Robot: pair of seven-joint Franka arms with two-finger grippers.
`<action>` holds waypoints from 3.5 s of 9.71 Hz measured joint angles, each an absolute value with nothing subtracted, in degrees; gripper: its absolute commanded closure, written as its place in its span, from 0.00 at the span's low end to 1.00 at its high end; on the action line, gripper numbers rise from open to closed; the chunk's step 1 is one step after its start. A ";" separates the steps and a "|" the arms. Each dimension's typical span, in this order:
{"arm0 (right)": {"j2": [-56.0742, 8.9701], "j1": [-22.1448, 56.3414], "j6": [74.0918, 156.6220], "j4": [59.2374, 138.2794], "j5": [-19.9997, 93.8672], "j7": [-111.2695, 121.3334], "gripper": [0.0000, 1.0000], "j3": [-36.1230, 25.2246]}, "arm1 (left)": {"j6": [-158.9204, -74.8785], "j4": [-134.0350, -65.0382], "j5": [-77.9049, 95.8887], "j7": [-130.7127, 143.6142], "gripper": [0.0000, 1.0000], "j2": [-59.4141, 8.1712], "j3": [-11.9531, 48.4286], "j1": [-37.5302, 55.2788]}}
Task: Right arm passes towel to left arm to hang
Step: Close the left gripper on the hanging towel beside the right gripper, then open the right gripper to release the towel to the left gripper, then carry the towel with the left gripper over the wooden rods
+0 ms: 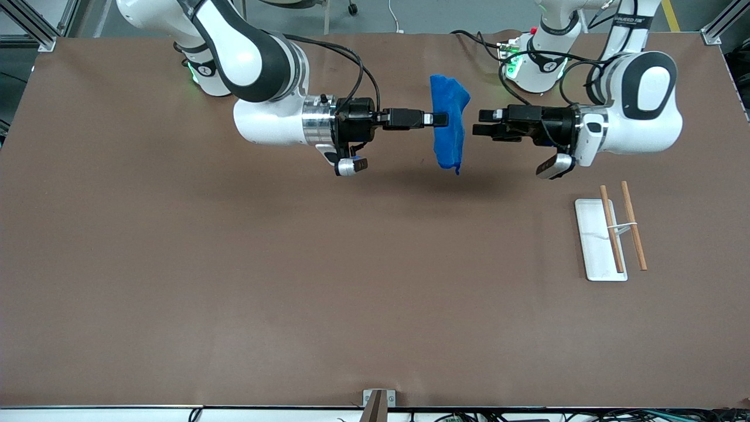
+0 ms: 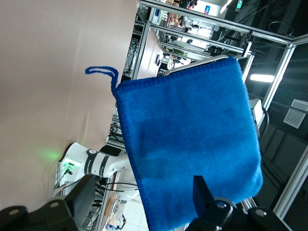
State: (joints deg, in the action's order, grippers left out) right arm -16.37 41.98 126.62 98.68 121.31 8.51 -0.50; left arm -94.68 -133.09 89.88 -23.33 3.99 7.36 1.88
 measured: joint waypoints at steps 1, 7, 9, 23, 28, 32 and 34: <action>-16.37 41.99 126.62 98.67 121.31 8.51 1.00 -0.50 | -96.39 -133.46 91.91 -23.33 0.10 4.01 9.03 1.91; -16.37 41.99 126.62 98.67 121.31 8.51 1.00 -0.50 | -99.98 -134.20 99.46 -24.70 0.76 4.99 11.07 1.65; -16.37 41.99 126.62 98.65 121.31 8.51 1.00 -0.50 | -100.43 -134.20 99.49 -24.71 0.98 5.56 11.03 1.60; -16.86 30.47 128.92 102.20 44.38 -10.15 0.00 -5.80 | -101.27 -123.15 63.95 -21.09 1.00 5.79 2.90 -1.65; -14.86 27.89 118.79 98.97 11.62 -13.76 0.00 -19.75 | -101.80 -105.67 35.62 -25.87 1.00 -3.58 -11.69 -2.07; -12.26 13.87 104.84 88.27 7.65 -9.79 0.00 -20.11 | -103.74 -99.52 32.45 -45.08 1.00 -15.29 -23.74 -2.47; -10.60 7.48 93.55 83.39 4.72 -9.03 0.00 -16.42 | -105.39 -99.41 32.45 -52.40 1.00 -18.12 -25.71 -3.96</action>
State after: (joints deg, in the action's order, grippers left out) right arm -10.60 7.48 93.55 83.39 4.72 -9.03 -16.42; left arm -105.39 -99.41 32.45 -52.40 -18.12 -25.71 -3.96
